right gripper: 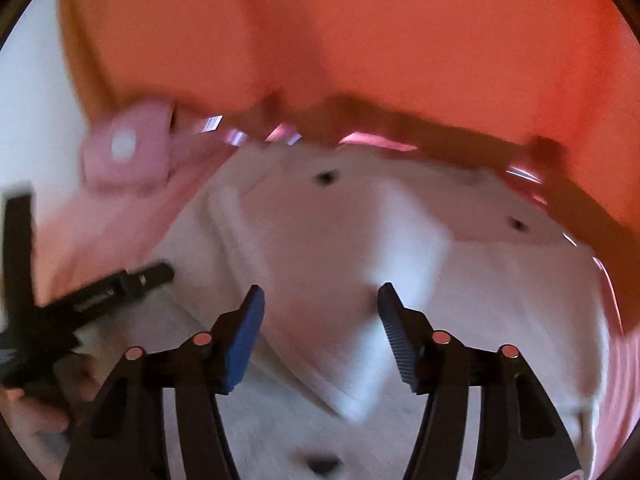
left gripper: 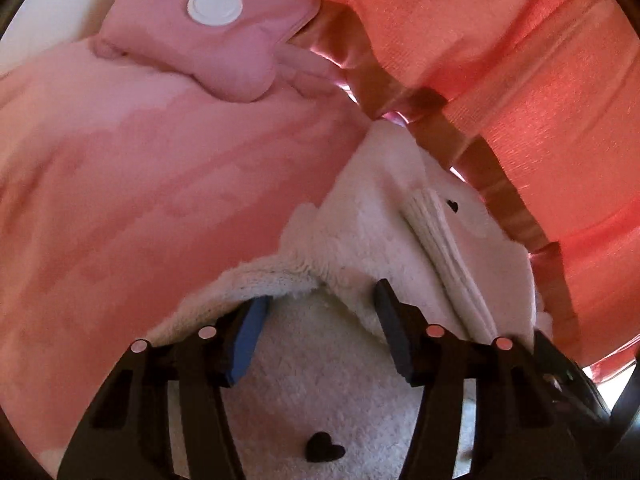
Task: Fold small clothes
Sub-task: 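Fold the held sleeve across the sweater body with the left tool, then release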
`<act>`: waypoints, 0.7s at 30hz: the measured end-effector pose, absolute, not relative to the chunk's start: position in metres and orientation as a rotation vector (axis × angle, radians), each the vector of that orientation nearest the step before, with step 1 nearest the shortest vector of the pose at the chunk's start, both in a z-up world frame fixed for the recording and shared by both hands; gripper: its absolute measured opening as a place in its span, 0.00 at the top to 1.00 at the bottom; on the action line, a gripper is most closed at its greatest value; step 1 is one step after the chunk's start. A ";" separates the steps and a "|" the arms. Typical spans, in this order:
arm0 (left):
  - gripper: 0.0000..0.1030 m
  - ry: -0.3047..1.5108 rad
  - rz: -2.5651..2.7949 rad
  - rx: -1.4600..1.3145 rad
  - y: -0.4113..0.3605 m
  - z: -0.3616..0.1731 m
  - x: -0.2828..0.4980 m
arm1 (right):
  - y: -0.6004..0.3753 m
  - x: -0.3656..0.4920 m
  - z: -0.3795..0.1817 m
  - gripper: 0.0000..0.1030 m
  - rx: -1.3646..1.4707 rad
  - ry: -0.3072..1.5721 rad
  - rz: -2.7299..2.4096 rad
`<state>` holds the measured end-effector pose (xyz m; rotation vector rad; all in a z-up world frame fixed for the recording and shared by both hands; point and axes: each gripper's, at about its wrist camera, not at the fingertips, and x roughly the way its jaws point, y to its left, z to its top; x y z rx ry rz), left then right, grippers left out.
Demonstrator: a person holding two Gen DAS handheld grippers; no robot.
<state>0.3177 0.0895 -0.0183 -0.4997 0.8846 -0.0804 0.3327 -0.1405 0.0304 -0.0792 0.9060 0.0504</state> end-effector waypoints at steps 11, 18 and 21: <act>0.50 0.898 -0.076 -0.530 0.088 -0.022 0.327 | -0.345 0.218 0.044 0.83 0.623 0.741 -0.238; 0.46 0.892 -0.105 -0.604 0.086 -0.017 0.321 | -0.402 0.177 0.002 0.64 0.917 0.720 -0.198; 0.46 0.894 -0.110 -0.646 0.089 -0.020 0.321 | -0.386 0.191 0.018 0.40 0.860 0.669 -0.155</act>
